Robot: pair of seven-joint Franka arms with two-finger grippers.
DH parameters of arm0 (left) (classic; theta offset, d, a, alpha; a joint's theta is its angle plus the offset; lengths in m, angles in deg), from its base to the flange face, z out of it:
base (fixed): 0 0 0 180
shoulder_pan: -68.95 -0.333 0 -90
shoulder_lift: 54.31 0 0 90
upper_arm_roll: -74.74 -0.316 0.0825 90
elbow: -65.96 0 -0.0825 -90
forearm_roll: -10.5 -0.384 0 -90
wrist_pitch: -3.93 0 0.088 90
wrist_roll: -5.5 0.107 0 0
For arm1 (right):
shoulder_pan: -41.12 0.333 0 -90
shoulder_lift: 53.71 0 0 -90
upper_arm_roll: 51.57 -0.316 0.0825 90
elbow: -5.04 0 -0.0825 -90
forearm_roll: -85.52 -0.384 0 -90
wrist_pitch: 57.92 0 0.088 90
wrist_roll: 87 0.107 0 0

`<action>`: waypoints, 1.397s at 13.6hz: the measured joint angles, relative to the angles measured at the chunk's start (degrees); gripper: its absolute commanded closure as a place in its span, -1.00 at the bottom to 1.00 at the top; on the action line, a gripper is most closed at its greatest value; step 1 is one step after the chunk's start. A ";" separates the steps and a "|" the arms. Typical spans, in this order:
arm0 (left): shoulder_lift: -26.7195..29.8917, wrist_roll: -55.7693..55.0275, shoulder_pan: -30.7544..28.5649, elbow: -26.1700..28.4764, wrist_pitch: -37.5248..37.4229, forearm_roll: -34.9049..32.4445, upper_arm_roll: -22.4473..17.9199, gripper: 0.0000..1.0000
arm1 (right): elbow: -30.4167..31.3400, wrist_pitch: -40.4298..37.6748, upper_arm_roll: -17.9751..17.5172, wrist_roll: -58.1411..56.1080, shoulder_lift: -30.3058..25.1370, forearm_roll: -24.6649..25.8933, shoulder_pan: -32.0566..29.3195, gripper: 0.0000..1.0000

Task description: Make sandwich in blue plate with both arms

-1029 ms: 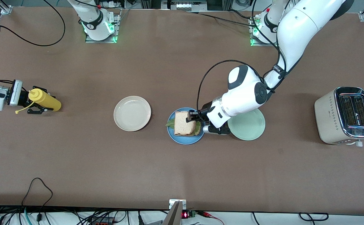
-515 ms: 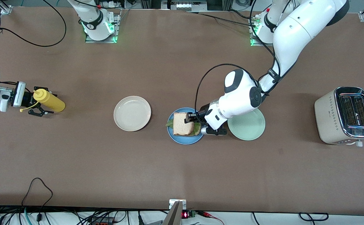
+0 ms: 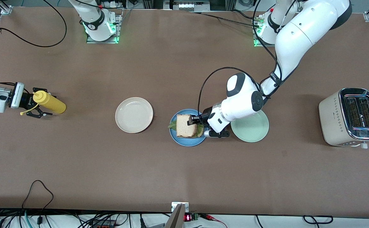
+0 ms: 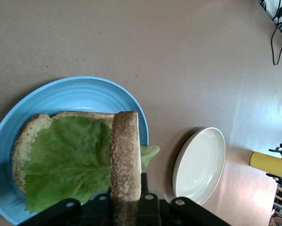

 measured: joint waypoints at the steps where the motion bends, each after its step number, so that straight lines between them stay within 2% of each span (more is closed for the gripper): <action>1: -0.01 0.07 -0.18 0.44 0.02 0.00 -0.10 -0.22 | -0.04 -0.03 0.39 -0.07 0.00 0.00 -0.07 -1.00; 5: -0.02 1.10 -1.66 3.15 0.08 0.00 -0.47 -0.76 | -1.69 -0.49 1.34 -0.10 -0.76 1.06 -0.24 -1.00; 6: -0.02 1.21 -2.14 3.77 0.09 0.00 -0.47 -1.00 | -2.47 -1.21 1.52 -0.10 -1.40 1.72 -0.25 -1.00; 10: 0.05 3.32 -3.96 5.59 0.37 0.00 -0.43 -1.00 | -4.73 -4.71 1.72 0.12 -5.02 4.22 -0.24 -1.00; 13: 1.57 6.73 -6.78 7.05 0.63 0.00 -0.19 -1.00 | -6.29 -6.10 2.12 4.24 -8.58 8.30 -0.26 -1.00; 17: 11.96 7.11 -9.20 11.18 -1.12 0.00 -0.03 -1.00 | -9.12 -9.13 2.38 15.98 -15.11 13.44 -0.02 -1.00; 19: 18.12 7.18 -10.67 12.52 -7.35 -0.75 -1.57 -1.00 | -9.85 -9.64 2.27 25.97 -18.81 15.68 1.79 -1.00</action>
